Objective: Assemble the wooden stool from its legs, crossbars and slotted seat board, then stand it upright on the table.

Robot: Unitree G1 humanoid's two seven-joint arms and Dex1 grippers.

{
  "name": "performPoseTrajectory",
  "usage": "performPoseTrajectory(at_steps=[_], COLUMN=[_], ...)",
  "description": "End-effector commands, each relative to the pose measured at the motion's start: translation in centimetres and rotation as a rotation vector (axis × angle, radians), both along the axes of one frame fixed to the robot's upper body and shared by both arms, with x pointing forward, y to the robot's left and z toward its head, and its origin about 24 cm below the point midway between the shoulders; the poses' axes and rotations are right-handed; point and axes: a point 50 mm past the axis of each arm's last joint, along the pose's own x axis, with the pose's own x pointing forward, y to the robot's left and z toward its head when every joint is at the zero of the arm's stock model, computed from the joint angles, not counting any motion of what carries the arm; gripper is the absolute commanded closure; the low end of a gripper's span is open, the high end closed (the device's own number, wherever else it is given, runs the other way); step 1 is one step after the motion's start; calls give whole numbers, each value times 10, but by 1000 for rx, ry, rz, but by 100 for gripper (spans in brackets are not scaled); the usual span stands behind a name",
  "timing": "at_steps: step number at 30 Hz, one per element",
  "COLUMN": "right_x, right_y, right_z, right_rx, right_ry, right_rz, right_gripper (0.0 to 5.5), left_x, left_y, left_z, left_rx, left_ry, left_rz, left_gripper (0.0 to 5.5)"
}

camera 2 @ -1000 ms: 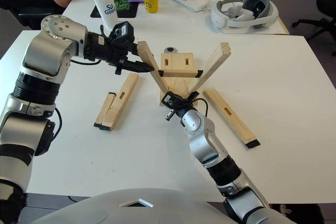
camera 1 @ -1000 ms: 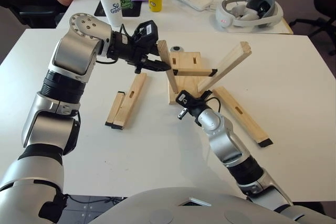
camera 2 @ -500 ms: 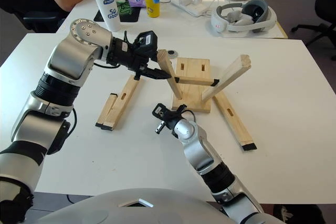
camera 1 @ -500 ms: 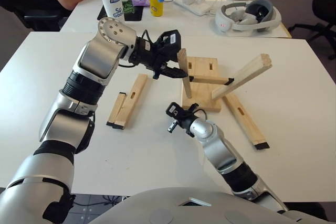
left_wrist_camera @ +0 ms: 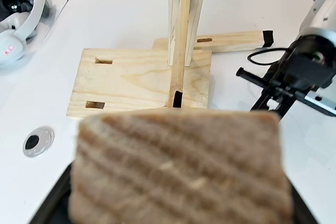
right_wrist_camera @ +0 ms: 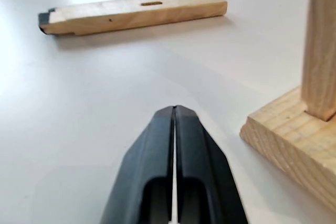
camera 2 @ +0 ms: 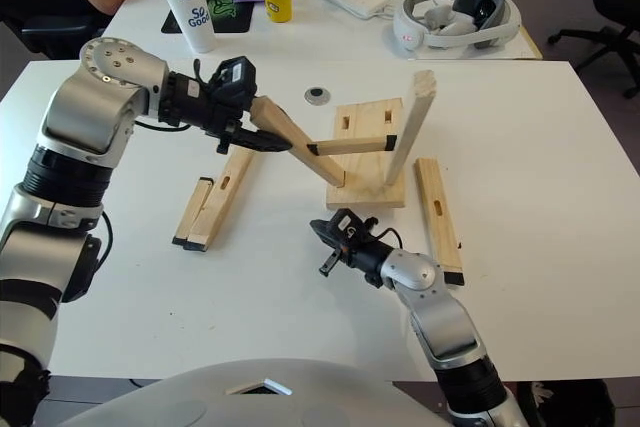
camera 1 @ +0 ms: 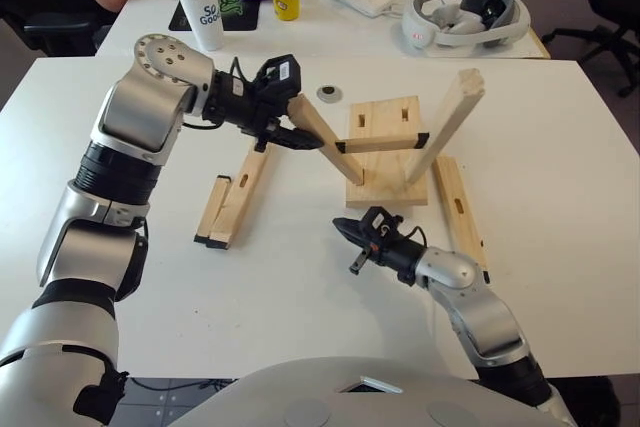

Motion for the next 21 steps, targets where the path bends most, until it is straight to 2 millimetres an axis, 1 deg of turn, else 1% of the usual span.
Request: performPoseTrajectory(at_steps=[1, 4, 7, 11, 15, 19, 20, 21], right_x=[-2, 5, 9, 14, 18, 19, 20, 21], right_y=[-7, -13, -14, -21, -26, -28, -26, -25], right_z=[19, 24, 19, 8, 1, -2, -1, -1], right_rx=[118, 118, 98, 62, 53, 47, 55, 50], right_ry=[9, -8, -3, 6, 7, 6, 4, 1], right_rz=[2, -32, -58, -119, -155, -164, -165, -158], right_gripper=[550, 550, 550, 550, 550, 550, 550, 550], left_x=[-2, -1, -4, -14, -20, -19, -20, -20], left_y=[9, 1, -1, 18, 23, 31, 31, 31], left_z=[8, 18, 21, 27, 28, 25, 24, 21], left_rx=[1, -63, -69, -6, 10, -18, -43, -59], left_ry=[-7, -33, -65, -106, -123, -110, -99, -98], left_rz=[44, 47, 43, 68, 79, 131, 136, 140], left_gripper=[348, 348, 348, 348, 348, 348, 312, 304])
